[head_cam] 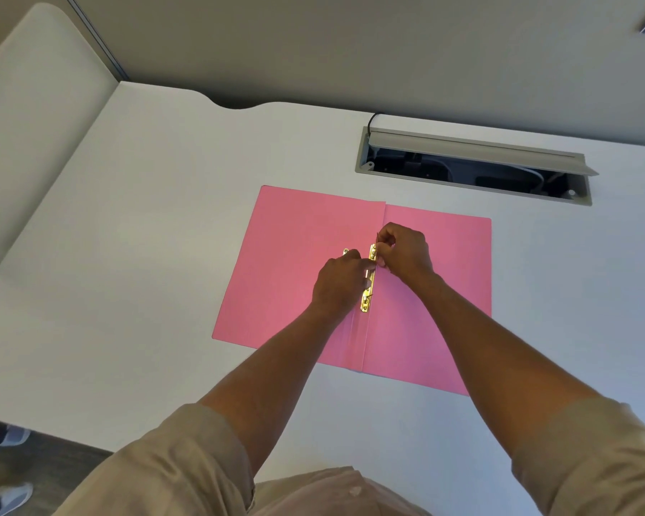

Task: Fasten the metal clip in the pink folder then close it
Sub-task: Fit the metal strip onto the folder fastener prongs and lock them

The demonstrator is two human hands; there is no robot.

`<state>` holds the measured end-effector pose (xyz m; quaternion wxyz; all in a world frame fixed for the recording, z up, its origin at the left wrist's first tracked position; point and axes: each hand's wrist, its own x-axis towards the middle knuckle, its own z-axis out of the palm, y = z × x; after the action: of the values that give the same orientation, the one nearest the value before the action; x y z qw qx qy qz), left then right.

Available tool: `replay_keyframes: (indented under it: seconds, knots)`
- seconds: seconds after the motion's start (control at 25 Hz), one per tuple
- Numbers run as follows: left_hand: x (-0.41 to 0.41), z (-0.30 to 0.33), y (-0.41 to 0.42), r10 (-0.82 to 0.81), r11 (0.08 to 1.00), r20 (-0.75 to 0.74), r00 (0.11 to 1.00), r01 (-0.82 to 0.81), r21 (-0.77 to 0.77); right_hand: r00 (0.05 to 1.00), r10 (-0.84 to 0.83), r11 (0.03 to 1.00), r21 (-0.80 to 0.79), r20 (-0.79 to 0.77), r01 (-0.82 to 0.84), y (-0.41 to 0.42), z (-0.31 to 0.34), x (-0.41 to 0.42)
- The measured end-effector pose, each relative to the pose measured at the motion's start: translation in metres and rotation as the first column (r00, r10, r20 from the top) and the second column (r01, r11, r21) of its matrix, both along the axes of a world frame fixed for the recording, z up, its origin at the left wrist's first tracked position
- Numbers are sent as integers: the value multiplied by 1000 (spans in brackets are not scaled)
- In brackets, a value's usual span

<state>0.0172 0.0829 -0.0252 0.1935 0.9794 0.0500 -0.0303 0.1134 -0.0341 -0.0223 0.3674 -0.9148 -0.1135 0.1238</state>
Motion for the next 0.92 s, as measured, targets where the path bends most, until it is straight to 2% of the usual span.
replay_keyframes:
  seconds: [0.2, 0.56, 0.84, 0.92]
  knots:
    - [-1, -1, 0, -37, 998, 16, 999, 36, 44, 1000, 29, 1000, 5, -8, -29, -3, -3, 6]
    - [-1, 2, 1, -72, 992, -17, 997, 74, 101, 987, 136, 990, -59, 89, -131, -1, -3, 5]
    - [2, 7, 0, -78, 989, -83, 994, 87, 120, 976, 206, 972, -133, 68, -196, 4, -2, 13]
    - [2, 8, 1, -81, 989, -96, 992, 92, 118, 983, 179, 976, -130, 31, -174, 5, -2, 18]
